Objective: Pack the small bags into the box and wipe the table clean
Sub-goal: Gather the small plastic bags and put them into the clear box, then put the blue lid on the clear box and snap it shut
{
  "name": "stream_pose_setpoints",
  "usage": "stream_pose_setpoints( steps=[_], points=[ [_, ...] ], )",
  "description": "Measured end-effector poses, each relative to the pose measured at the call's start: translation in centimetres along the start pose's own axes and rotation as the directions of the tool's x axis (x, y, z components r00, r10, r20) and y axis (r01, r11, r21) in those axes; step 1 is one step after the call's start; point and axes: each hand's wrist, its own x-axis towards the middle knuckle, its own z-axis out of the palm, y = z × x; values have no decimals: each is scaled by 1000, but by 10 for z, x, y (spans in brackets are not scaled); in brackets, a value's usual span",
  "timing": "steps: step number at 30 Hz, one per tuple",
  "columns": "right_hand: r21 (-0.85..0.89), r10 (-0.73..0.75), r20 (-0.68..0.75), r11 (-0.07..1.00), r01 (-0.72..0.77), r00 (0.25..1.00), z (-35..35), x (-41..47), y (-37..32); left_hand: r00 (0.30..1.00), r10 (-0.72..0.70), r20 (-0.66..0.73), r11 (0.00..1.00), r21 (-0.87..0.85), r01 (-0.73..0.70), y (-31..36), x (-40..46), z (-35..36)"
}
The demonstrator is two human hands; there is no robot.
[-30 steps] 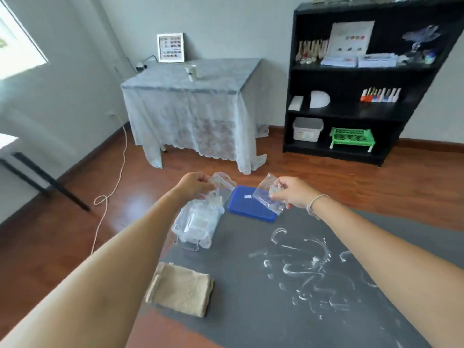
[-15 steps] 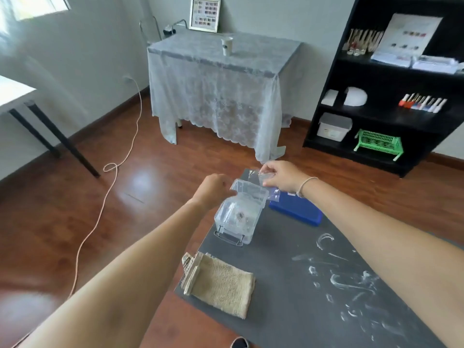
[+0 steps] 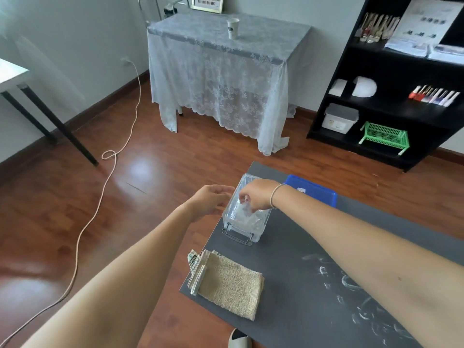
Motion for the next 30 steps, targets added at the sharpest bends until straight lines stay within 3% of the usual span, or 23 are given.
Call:
stream_pose_setpoints(
  steps=[4,8,11,15,23,30],
  points=[
    [228,14,-257,973,47,966,1,-10,15,999,47,11,999,3,-47,5,1,2],
    [458,238,-487,889,14,840,11,-32,60,994,100,-36,986,140,-94,8,5,6],
    [572,463,-408,801,-175,787,38,-44,104,990,135,-47,974,189,-124,7,6,7],
    [520,607,-161,723,-455,779,77,-49,139,985,157,-76,963,235,-135,5,8,8],
    [550,634,-31,656,-516,773,87,-38,159,977,186,-102,949,277,-152,2,9,13],
    [622,740,-120,576,-531,662,87,-41,156,973,200,-116,941,300,-158,0,7,13]
  ],
)
